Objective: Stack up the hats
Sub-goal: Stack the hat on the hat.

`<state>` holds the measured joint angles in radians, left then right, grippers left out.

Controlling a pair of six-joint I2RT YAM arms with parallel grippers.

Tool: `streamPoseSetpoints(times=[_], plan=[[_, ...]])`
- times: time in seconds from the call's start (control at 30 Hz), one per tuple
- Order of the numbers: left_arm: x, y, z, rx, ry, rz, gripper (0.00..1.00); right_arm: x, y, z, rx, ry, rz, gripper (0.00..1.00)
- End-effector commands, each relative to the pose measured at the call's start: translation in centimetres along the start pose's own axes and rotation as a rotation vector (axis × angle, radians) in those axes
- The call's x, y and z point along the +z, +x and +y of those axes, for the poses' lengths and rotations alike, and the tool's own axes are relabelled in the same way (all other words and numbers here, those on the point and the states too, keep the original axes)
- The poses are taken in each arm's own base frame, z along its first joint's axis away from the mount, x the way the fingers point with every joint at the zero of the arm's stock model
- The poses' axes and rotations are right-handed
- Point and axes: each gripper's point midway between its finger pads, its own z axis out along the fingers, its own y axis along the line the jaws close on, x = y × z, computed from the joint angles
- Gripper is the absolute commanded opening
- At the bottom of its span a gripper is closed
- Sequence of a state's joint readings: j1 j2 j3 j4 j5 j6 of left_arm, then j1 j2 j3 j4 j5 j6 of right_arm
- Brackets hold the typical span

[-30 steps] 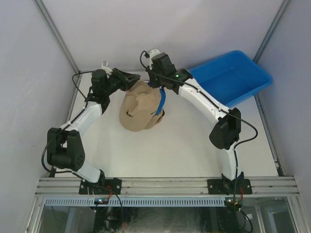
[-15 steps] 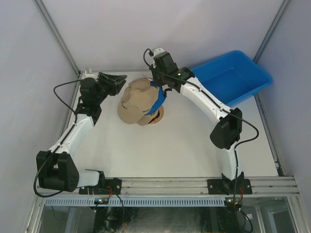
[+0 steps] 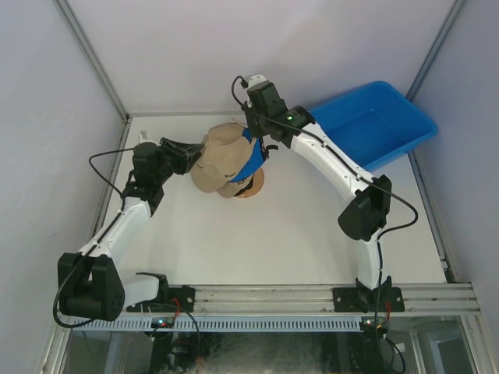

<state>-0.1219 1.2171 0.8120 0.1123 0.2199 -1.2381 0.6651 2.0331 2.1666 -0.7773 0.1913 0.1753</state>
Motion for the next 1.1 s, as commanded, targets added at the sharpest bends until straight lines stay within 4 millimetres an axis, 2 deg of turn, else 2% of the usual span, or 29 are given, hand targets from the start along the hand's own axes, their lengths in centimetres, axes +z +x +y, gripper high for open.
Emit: streamPoseSetpoints(times=[0.0,0.1,0.2,0.37,0.63,0.73,0.9,1.07], plan=[[-0.8,0.0,-1.3,0.047,0.06,-0.005,0.36,-4.5,-4.1,-1.1,0.016,0.041,-0.118,0.0],[-0.8,0.2,-1.5,0.054,0.064,0.006,0.35,-4.8,-4.1,-1.2,0.014,0.055,-0.117,0.0],[-1.0,0.1,-0.6,0.051,0.039,-0.014,0.36,-4.7,-3.5,-1.7,0.017,0.073,-0.095,0.0],[-1.9,-0.7,1.9,0.042,-0.057,-0.079,0.4,-4.8,-2.2,-2.7,0.034,0.095,-0.07,0.0],[-2.8,-2.0,6.3,0.008,-0.226,-0.182,0.46,-4.8,-1.0,-3.0,0.036,0.108,-0.047,0.0],[-2.3,-1.6,8.0,-0.022,-0.255,-0.172,0.46,-4.4,-0.4,-3.2,0.036,0.111,-0.034,0.0],[-0.9,-1.1,9.9,-0.061,-0.26,-0.141,0.46,-3.7,0.7,-3.8,0.035,0.121,-0.014,0.0],[0.8,-1.0,10.4,-0.107,-0.238,-0.112,0.46,-3.2,1.9,-4.7,0.033,0.141,0.015,0.0]])
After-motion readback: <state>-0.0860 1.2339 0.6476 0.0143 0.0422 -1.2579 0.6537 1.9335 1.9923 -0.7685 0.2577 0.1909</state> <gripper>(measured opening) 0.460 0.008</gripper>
